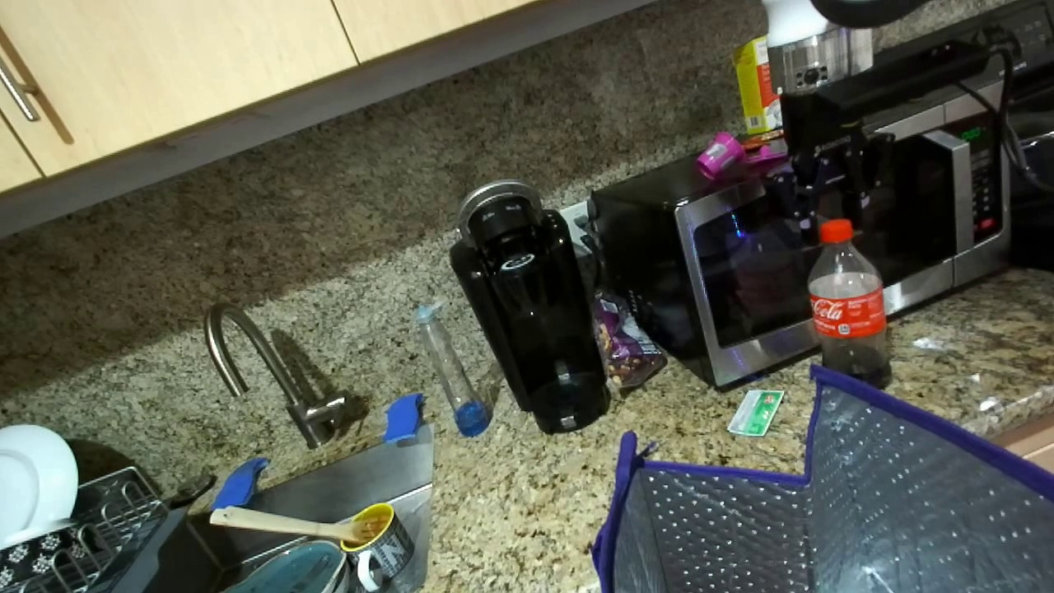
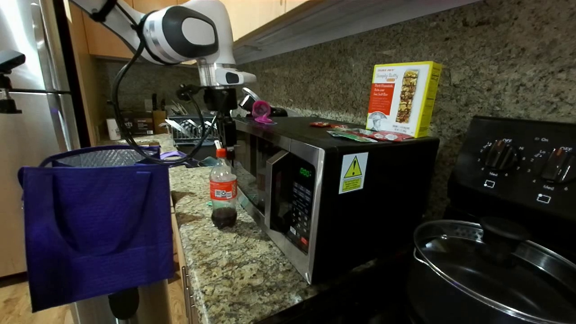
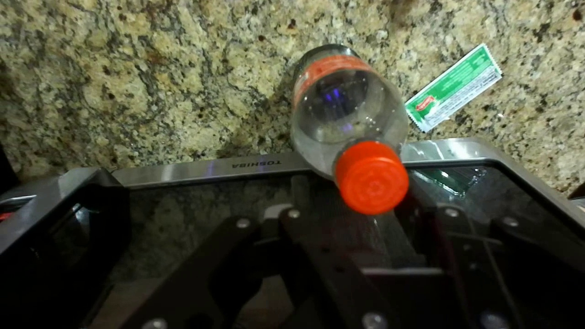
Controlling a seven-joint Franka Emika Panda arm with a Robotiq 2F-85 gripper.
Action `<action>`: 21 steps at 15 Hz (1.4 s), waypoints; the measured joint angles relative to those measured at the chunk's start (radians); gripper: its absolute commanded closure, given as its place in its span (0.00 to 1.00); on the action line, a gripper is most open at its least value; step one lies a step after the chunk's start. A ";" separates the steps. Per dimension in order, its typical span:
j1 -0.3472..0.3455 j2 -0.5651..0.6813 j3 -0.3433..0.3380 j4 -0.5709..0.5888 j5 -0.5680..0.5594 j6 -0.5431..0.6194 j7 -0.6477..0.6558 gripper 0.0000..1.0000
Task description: Put the coke bottle in the blue bag
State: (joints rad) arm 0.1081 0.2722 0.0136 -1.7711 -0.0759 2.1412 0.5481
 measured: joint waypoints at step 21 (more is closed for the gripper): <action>0.015 0.002 -0.002 0.001 0.035 -0.005 -0.002 0.04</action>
State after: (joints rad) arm 0.1227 0.2747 0.0113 -1.7702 -0.0413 2.1366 0.5456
